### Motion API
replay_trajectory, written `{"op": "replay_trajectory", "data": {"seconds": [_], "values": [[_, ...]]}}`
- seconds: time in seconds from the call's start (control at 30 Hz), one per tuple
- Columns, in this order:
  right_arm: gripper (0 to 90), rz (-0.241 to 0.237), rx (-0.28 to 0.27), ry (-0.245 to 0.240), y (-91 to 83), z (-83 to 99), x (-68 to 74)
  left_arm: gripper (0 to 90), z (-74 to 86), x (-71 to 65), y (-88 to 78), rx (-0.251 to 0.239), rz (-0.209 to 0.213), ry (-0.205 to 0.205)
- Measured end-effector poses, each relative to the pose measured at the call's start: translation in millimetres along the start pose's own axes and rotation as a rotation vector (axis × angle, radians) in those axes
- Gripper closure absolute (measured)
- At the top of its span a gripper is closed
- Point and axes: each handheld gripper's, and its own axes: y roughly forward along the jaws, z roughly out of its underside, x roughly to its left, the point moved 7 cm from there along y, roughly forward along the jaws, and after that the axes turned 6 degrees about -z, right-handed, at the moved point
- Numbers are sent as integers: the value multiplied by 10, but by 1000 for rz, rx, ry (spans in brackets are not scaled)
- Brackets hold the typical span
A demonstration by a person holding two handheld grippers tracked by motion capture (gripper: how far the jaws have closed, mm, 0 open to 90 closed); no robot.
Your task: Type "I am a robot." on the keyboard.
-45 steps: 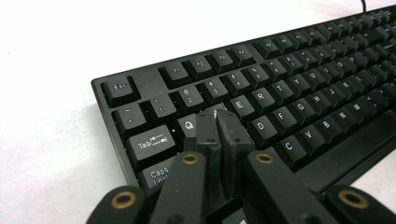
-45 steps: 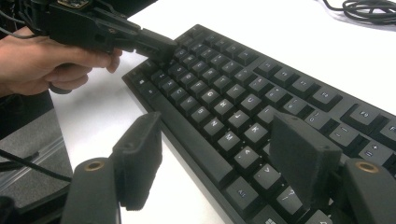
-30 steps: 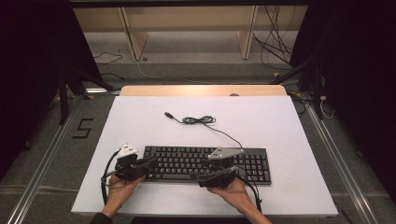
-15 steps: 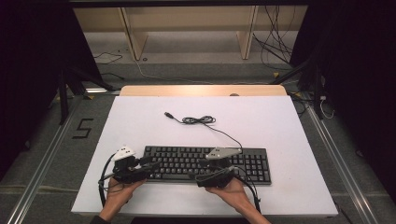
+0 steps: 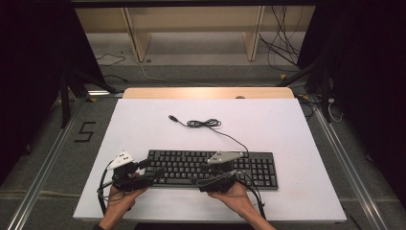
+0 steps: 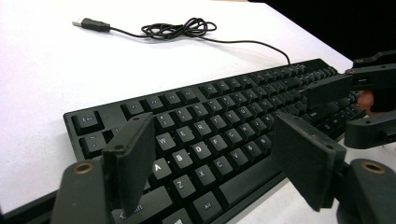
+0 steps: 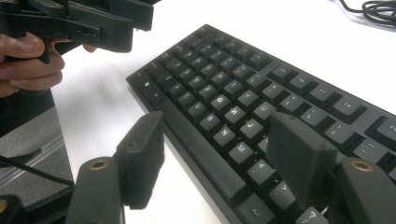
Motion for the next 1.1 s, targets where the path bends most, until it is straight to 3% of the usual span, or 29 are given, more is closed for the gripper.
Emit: {"op": "replay_trajectory", "data": {"seconds": [0.17,0.67,0.9,1.1], "values": [[431,-2,12,-4,33,8,6,293,-4,-35,-25,-13,4,0],[780,2,70,-25,149,75,19,273,35,-93,-69,-13,1,37],[873,2,93,-30,199,106,23,269,46,-103,-79,-13,6,38],[900,8,111,-33,232,132,14,265,70,-116,-78,-1,6,55]]}}
